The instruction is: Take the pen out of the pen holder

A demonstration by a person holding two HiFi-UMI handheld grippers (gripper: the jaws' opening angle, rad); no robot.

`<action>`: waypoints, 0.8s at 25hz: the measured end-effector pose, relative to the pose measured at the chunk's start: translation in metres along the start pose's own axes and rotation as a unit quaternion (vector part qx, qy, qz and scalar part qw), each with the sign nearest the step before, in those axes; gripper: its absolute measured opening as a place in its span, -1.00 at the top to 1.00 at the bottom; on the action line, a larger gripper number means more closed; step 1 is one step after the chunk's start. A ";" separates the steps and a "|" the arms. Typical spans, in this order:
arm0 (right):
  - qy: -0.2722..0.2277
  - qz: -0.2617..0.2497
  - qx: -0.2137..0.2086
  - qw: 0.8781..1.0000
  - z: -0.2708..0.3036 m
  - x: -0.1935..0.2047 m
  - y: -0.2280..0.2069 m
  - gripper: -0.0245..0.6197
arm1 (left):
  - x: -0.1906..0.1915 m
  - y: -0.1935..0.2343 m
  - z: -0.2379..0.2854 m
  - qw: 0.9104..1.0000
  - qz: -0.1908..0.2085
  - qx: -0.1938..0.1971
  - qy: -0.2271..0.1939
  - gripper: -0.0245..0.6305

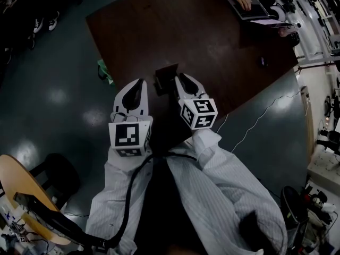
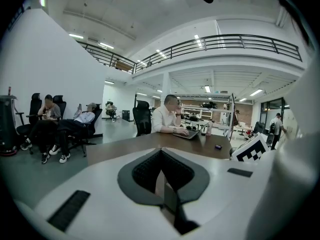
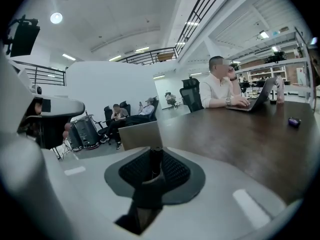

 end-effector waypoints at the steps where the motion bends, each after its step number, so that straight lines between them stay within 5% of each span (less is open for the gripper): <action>1: -0.004 0.001 -0.001 1.000 -0.001 -0.003 0.000 0.72 | -0.001 -0.002 0.001 1.000 0.000 0.002 -0.002 0.91; 20: -0.123 0.013 -0.073 0.990 -0.069 -0.142 0.041 0.72 | -0.064 -0.041 0.004 0.997 0.020 0.055 -0.058 0.91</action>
Point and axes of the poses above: the fingertips, and each gripper's own axes: z forward along the fingers, y to its left, x out of its underside, the point moved 3 cm from there along -z, backward along the fingers, and after that the axes turned 10 degrees about -y, right-handed, at the moved point
